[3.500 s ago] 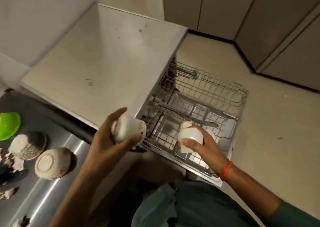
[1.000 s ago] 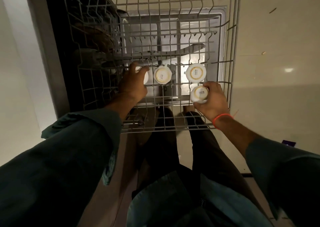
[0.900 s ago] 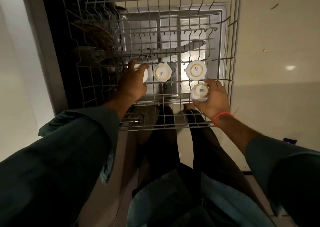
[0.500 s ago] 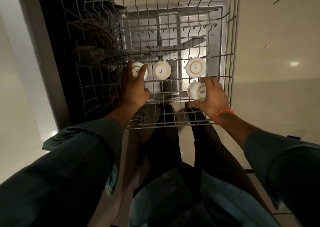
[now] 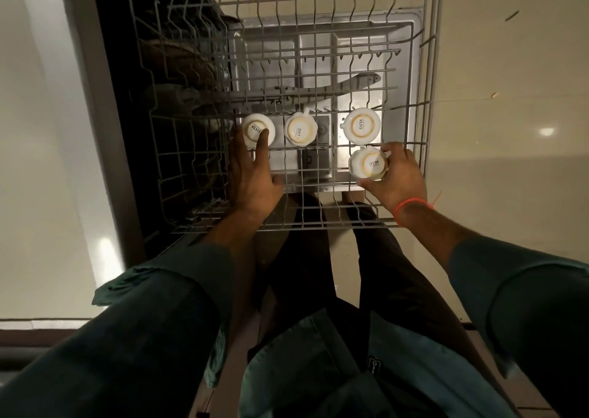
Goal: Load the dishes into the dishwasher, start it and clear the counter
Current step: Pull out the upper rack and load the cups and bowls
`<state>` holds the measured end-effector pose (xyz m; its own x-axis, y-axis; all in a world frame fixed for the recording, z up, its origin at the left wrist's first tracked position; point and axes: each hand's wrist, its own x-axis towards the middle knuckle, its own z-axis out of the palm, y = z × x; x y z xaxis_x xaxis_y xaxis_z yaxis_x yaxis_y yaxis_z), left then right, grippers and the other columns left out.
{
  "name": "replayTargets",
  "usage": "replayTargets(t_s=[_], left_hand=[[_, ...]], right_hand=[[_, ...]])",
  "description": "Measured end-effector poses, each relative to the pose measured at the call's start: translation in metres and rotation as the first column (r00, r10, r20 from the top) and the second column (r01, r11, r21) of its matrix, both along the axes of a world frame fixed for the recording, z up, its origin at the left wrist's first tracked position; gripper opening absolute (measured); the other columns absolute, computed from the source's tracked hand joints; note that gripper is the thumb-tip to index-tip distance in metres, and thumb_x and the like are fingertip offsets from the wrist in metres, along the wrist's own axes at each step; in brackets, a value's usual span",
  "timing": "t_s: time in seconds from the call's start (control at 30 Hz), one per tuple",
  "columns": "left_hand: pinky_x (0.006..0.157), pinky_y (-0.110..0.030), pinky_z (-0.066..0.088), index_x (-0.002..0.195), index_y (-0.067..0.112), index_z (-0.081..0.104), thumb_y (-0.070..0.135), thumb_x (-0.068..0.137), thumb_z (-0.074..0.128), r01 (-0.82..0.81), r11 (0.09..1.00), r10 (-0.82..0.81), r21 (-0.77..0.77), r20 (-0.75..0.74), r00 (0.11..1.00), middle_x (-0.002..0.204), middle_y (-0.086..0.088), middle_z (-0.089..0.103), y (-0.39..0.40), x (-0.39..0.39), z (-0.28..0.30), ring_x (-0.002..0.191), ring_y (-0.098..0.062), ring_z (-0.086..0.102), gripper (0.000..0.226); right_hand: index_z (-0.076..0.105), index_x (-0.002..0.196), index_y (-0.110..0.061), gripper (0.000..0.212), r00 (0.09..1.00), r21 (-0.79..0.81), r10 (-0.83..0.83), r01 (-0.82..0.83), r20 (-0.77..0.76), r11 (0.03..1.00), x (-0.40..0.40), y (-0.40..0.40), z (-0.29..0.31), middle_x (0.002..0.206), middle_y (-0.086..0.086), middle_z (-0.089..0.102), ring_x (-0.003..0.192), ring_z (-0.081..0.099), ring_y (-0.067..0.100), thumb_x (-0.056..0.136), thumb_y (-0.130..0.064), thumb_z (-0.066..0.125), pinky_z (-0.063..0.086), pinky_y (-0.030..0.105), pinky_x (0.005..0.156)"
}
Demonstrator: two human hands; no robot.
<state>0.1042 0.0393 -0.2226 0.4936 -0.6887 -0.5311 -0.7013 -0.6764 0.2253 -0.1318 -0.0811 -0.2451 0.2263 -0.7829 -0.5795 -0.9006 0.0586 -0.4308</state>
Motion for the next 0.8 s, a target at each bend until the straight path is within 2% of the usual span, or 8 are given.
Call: replayTargets(t_s=[0.1, 0.23, 0.3, 0.43, 0.6, 0.7, 0.8], left_hand=[[0.12, -0.051, 0.027, 0.161, 0.028, 0.02, 0.021, 0.088, 0.07, -0.045, 0.999, 0.044, -0.025, -0.009, 0.999, 0.17, -0.014, -0.007, 0.004, -0.01, 0.007, 0.156, -0.039, 0.004, 0.089], [0.119, -0.053, 0.035, 0.162, 0.028, 0.019, 0.019, 0.087, 0.07, -0.076, 0.993, 0.075, -0.091, -0.017, 0.997, 0.17, -0.014, -0.005, 0.016, -0.02, 0.014, 0.156, -0.037, 0.007, 0.091], [0.119, -0.054, 0.035, 0.162, 0.031, 0.015, 0.017, 0.085, 0.072, -0.09, 0.988, 0.086, -0.122, -0.037, 0.996, 0.17, -0.012, -0.007, 0.021, -0.025, 0.022, 0.157, -0.035, 0.005, 0.097], [0.124, -0.053, 0.025, 0.16, 0.044, -0.001, 0.018, 0.087, 0.073, -0.136, 0.99, 0.131, -0.049, -0.087, 0.988, 0.169, -0.004, -0.014, 0.031, -0.042, 0.051, 0.157, -0.031, 0.0, 0.107], [0.121, -0.056, 0.031, 0.161, 0.037, 0.012, 0.019, 0.092, 0.068, -0.141, 0.988, 0.145, 0.054, -0.067, 0.987, 0.168, -0.011, -0.001, 0.047, -0.064, 0.082, 0.156, -0.036, 0.007, 0.091], [0.116, -0.055, 0.035, 0.16, 0.037, 0.013, 0.019, 0.093, 0.064, -0.137, 0.989, 0.142, 0.055, -0.099, 0.985, 0.167, -0.008, -0.003, 0.061, -0.075, 0.097, 0.156, -0.036, 0.008, 0.086], [0.114, -0.056, 0.039, 0.16, 0.04, 0.012, 0.019, 0.094, 0.063, -0.178, 0.983, 0.183, 0.051, -0.115, 0.976, 0.168, -0.003, -0.006, 0.076, -0.084, 0.102, 0.155, -0.036, 0.011, 0.086]], right_hand=[[0.051, 0.127, -0.017, 0.075, 0.999, 0.032, -0.035, 0.035, 0.006, 0.999, 0.003, -0.004, -0.001, 0.125, 0.01, 0.057, 0.11, 0.059, 0.031, 0.067, -0.034, 0.091, 0.049, 0.037, 0.087], [0.049, 0.131, -0.018, 0.08, 0.998, 0.048, 0.025, -0.028, 0.056, 0.998, 0.007, -0.005, 0.002, 0.127, 0.011, 0.054, 0.11, 0.058, 0.029, 0.065, -0.031, 0.092, 0.042, 0.029, 0.086], [0.046, 0.136, -0.02, 0.085, 0.997, 0.063, 0.048, -0.052, 0.067, 0.997, 0.008, -0.005, 0.008, 0.129, 0.011, 0.052, 0.113, 0.057, 0.029, 0.066, -0.029, 0.092, 0.044, 0.031, 0.091], [0.037, 0.146, -0.022, 0.096, 0.991, 0.101, 0.129, -0.133, 0.044, 0.986, 0.003, -0.009, 0.026, 0.138, 0.013, 0.044, 0.12, 0.055, 0.035, 0.067, -0.028, 0.092, 0.046, 0.04, 0.101], [0.031, 0.152, -0.021, 0.104, 0.971, 0.175, 0.238, -0.238, 0.024, 0.955, -0.014, -0.019, 0.045, 0.147, 0.018, 0.039, 0.133, 0.045, 0.038, 0.068, -0.027, 0.091, 0.039, 0.041, 0.111], [0.031, 0.154, -0.024, 0.106, 0.941, 0.23, 0.334, -0.336, 0.052, 0.913, -0.023, -0.022, 0.052, 0.15, 0.015, 0.037, 0.138, 0.04, 0.035, 0.066, -0.024, 0.091, 0.036, 0.04, 0.114], [0.029, 0.155, -0.023, 0.107, 0.897, 0.219, 0.439, -0.439, 0.051, 0.871, -0.023, -0.022, 0.048, 0.152, 0.013, 0.036, 0.139, 0.038, 0.034, 0.067, -0.024, 0.089, 0.036, 0.043, 0.116]])
